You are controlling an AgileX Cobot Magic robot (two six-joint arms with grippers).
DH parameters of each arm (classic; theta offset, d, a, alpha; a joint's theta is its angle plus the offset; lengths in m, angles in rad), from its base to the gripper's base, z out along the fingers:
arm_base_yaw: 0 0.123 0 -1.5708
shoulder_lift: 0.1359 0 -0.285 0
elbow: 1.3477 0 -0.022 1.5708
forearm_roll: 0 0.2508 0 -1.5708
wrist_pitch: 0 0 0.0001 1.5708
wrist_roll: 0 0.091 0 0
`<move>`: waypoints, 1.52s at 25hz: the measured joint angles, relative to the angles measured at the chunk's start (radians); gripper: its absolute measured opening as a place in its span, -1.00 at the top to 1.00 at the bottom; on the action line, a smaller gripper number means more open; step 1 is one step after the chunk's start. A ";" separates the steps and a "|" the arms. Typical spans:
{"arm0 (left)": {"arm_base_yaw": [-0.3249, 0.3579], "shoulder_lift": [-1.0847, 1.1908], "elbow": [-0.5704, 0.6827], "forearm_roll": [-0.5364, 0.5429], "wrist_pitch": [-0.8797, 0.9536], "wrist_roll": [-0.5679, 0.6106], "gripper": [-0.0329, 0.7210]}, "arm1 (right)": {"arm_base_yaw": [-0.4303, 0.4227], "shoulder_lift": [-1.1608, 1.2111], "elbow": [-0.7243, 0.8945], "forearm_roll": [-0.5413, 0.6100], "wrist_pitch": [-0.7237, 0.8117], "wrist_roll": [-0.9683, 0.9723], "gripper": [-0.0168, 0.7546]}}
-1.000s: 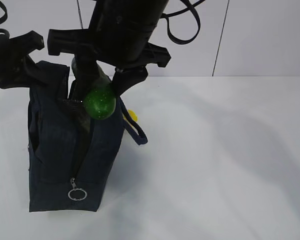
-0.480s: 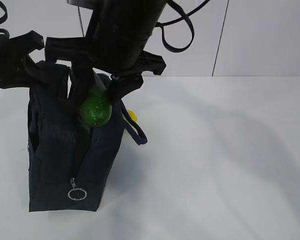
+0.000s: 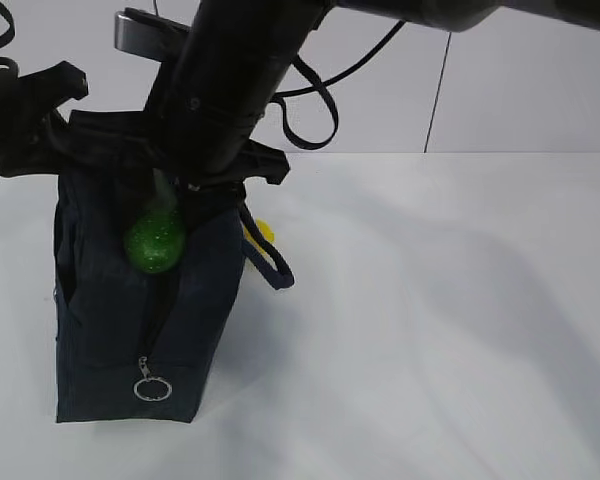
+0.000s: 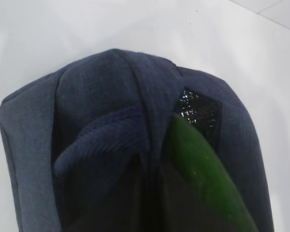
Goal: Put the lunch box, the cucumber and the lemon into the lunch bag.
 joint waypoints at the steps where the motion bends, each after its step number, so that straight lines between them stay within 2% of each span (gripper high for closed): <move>1: 0.000 0.000 0.000 0.000 0.000 0.000 0.90 | 0.000 0.005 0.000 0.014 -0.014 -0.013 -0.08; 13: 0.002 0.000 0.000 0.004 -0.002 0.005 0.90 | 0.000 0.058 0.000 0.038 -0.062 -0.156 -0.09; 15: 0.002 0.000 0.000 0.004 -0.002 0.007 0.90 | 0.000 0.058 0.000 0.034 -0.062 -0.182 -0.16; 20: 0.002 0.000 0.000 0.004 -0.002 0.009 0.90 | 0.000 0.059 0.000 0.034 -0.057 -0.216 -0.59; 24: 0.002 0.000 0.000 0.004 -0.002 0.011 0.90 | 0.000 0.061 -0.047 0.030 -0.004 -0.220 -0.64; 27: 0.002 0.000 0.000 0.004 -0.002 0.011 0.90 | 0.000 0.063 -0.143 -0.021 0.076 -0.222 -0.58; 31: 0.002 0.000 0.000 0.004 -0.002 0.011 0.90 | 0.002 0.056 -0.282 -0.194 0.097 -0.225 -0.47; 35: 0.002 0.000 0.000 0.004 -0.002 0.011 0.90 | -0.022 0.020 -0.318 -0.335 0.107 -0.225 -0.45; 38: 0.002 0.000 0.000 0.004 -0.002 0.011 0.90 | -0.074 0.011 -0.320 -0.355 0.109 -0.225 -0.44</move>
